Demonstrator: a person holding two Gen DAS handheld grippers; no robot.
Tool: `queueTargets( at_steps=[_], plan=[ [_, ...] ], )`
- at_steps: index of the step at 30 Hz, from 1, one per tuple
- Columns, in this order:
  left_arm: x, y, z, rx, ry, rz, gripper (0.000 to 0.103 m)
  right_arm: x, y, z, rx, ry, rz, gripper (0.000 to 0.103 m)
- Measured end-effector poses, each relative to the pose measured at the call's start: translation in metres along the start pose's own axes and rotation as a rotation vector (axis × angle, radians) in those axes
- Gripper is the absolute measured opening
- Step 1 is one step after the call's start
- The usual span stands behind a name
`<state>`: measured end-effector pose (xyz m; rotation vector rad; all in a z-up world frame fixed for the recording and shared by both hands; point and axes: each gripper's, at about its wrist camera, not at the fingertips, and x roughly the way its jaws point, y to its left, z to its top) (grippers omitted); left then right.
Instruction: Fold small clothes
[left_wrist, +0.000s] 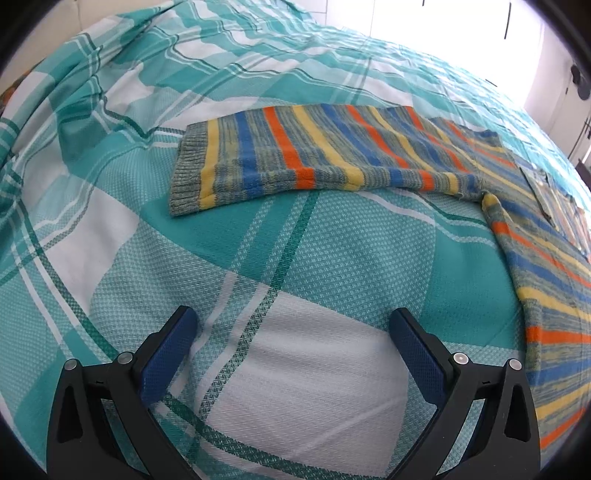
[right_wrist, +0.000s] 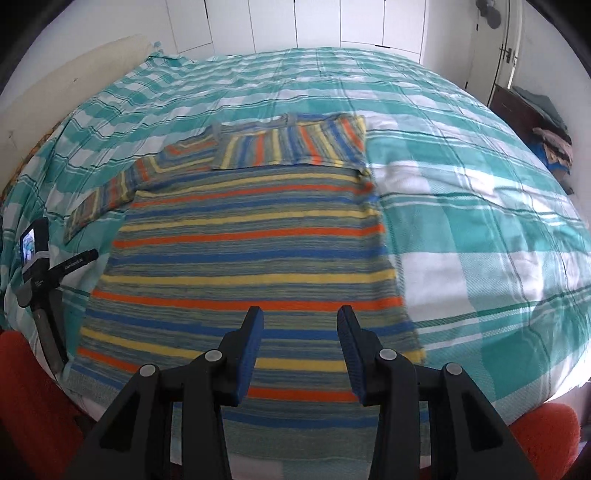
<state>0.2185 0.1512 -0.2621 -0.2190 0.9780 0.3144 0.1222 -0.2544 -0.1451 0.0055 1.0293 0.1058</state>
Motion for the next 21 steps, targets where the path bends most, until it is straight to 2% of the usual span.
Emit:
queueTargets(
  at_steps=[13, 21],
  plan=[
    [0.0, 0.0, 0.0, 0.0, 0.0, 0.001, 0.103, -0.002, 0.036, 0.011, -0.02, 0.058, -0.077, 0.042],
    [0.0, 0.001, 0.0, 0.0, 0.0, 0.002, 0.103, 0.008, 0.056, 0.007, -0.05, 0.092, -0.055, 0.042]
  ],
)
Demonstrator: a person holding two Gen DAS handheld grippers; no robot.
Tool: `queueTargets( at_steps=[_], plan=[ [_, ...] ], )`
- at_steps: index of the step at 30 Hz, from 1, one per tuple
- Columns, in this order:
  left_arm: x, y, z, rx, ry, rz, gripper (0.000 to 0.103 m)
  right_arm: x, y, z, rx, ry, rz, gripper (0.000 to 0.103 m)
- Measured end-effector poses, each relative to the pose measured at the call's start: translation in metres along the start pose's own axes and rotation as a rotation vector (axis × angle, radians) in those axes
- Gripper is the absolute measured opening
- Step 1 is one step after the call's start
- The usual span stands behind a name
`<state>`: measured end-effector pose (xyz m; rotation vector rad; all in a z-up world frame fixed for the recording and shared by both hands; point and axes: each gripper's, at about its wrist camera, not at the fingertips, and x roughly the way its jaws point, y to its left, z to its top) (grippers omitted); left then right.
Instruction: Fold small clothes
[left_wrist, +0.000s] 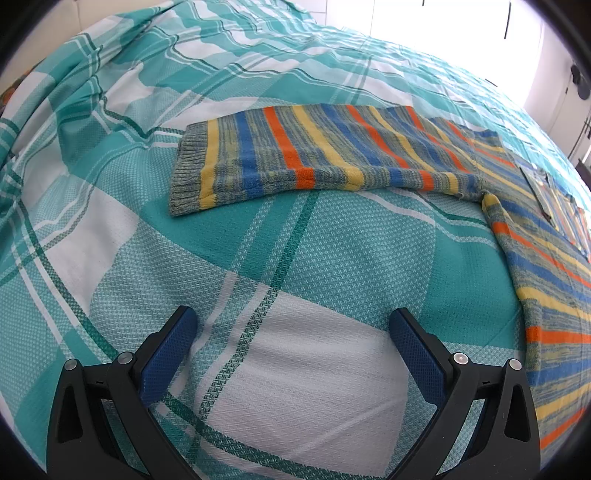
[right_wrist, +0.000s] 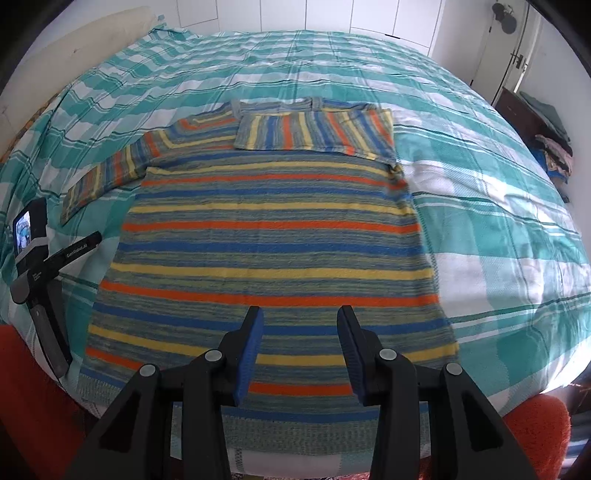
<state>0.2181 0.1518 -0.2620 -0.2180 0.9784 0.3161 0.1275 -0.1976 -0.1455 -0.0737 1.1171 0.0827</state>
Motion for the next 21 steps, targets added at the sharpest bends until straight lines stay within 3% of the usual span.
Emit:
queueTargets(
  at_steps=[21],
  plan=[
    [0.0, 0.0, 0.0, 0.0, 0.0, 0.001, 0.103, 0.0, -0.01, -0.011, 0.076, -0.007, 0.068, 0.042]
  ],
)
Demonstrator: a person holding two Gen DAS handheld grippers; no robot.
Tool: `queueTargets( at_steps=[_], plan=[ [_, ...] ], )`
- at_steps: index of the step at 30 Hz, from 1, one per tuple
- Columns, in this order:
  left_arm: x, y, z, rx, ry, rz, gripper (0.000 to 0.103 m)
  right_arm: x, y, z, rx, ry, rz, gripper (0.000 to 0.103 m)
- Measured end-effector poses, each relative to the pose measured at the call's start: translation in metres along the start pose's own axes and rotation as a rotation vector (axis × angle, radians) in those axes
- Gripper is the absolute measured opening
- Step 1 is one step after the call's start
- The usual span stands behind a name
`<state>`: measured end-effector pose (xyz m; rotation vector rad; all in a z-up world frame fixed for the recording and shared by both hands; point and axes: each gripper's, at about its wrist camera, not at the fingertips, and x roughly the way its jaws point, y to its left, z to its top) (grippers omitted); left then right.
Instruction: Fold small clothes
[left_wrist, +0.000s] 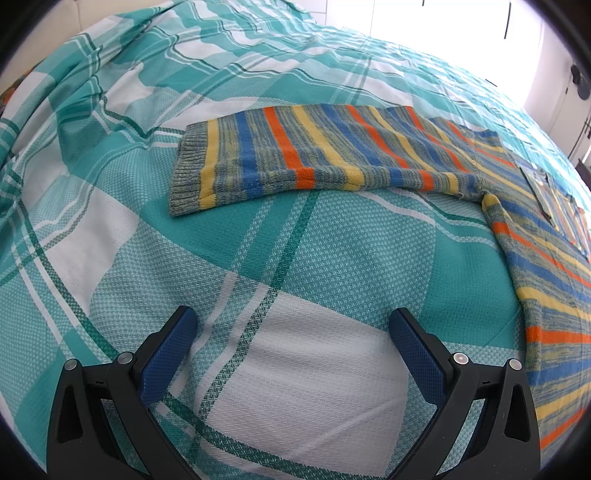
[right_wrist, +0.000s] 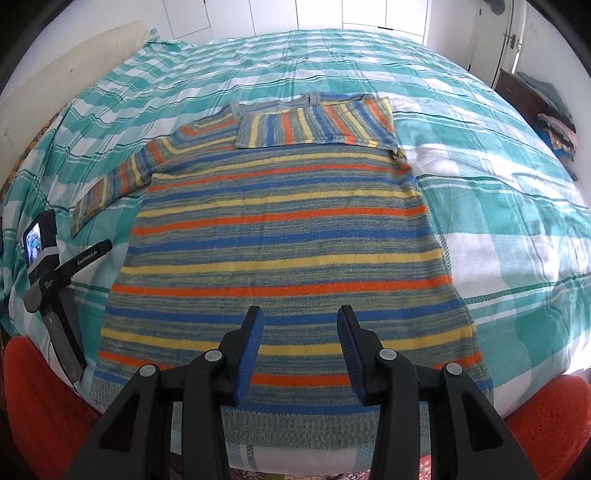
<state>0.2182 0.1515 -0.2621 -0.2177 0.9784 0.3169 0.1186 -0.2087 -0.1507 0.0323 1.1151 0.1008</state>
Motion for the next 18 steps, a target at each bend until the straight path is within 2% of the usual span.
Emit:
queueTargets(
  at_steps=[10, 18],
  plan=[
    [0.0, 0.0, 0.0, 0.0, 0.0, 0.001, 0.103, 0.0, 0.0, -0.007, 0.01, -0.013, 0.04, 0.042],
    [0.0, 0.0, 0.0, -0.003, -0.001, -0.001, 0.103, -0.012, -0.021, -0.013, 0.073, -0.05, 0.042, 0.045]
  ],
)
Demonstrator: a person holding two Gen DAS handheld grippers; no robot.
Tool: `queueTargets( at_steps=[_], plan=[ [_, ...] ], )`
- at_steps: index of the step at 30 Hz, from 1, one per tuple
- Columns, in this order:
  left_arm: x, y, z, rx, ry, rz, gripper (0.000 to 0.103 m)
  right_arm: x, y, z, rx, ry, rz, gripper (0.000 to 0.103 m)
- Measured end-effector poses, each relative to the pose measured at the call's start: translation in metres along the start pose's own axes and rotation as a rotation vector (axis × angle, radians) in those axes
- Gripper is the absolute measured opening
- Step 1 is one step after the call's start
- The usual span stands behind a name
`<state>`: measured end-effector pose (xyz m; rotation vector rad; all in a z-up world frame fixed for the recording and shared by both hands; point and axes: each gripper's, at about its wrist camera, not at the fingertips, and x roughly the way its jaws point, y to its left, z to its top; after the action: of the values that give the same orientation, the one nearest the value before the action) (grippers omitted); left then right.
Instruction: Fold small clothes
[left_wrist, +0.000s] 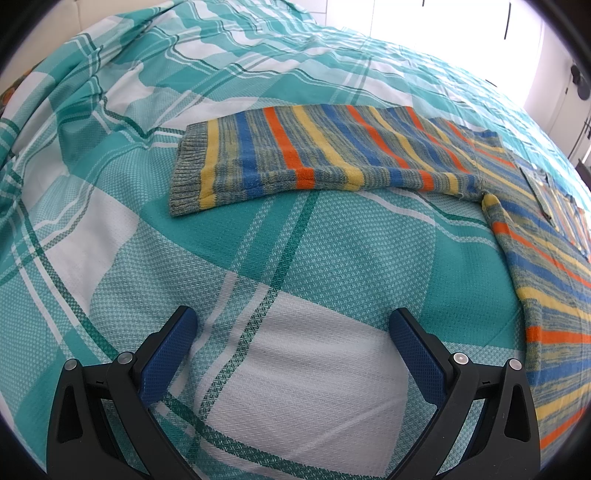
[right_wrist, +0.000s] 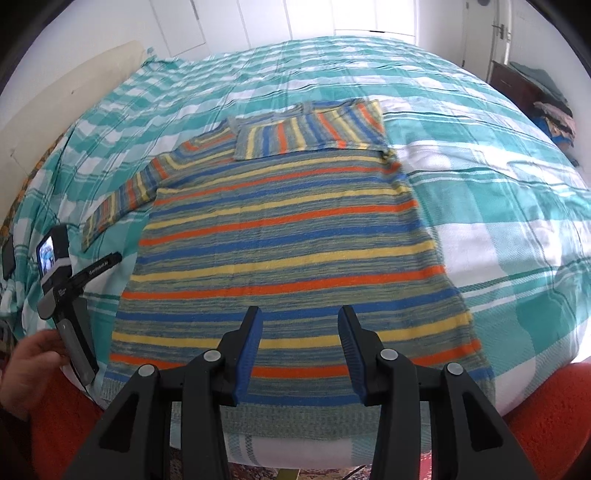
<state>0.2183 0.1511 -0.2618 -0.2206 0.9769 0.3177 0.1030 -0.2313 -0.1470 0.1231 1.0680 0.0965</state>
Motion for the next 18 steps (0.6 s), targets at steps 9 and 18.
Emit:
queueTargets(
  at_steps=[9, 18],
  plan=[
    [0.0, 0.001, -0.001, 0.003, -0.005, 0.007, 0.103, 0.003, -0.019, -0.016, 0.048, -0.007, 0.048, 0.046],
    [-0.003, -0.001, 0.008, 0.028, 0.106, -0.002, 0.102, -0.011, -0.02, -0.022, -0.002, -0.023, 0.069, 0.05]
  ],
)
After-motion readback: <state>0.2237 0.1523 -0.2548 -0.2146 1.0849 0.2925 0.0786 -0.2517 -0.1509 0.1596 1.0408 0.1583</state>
